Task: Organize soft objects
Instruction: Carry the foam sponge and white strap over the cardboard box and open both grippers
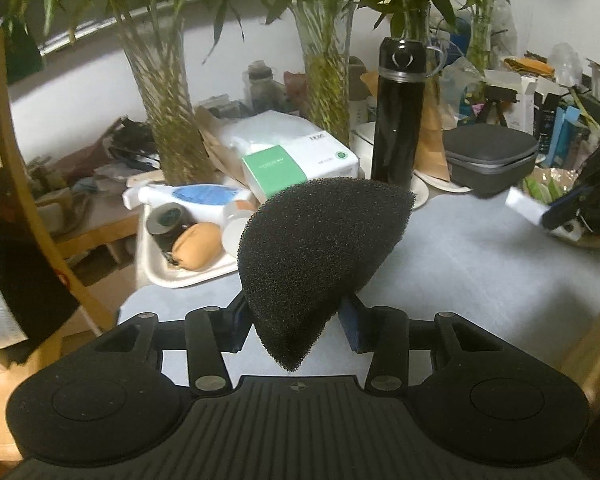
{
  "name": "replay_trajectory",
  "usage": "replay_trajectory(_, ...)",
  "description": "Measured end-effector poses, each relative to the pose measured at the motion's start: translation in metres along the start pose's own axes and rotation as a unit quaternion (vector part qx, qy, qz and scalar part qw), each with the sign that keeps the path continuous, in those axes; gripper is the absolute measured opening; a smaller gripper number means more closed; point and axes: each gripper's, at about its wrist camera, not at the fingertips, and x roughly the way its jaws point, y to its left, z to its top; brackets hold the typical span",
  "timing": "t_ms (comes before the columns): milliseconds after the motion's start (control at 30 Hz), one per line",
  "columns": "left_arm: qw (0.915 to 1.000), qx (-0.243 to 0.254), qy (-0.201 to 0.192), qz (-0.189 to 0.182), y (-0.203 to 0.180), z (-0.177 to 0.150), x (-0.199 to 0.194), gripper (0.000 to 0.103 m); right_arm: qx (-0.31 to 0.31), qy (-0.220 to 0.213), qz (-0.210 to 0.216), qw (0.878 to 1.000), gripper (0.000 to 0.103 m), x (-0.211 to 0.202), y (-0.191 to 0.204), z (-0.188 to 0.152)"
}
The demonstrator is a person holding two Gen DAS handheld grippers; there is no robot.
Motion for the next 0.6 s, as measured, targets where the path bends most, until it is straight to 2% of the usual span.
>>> replay_trajectory(367,0.9996,-0.01,-0.019,0.019,-0.02,0.008,-0.067,0.044,-0.005,-0.031,-0.008,0.999,0.004,-0.077,0.033,-0.001)
replay_trajectory(600,0.9994,-0.012,-0.03,0.012,-0.036,0.011,-0.115,0.044,0.006,-0.049,-0.007,0.999,0.004,-0.115,0.048,-0.008)
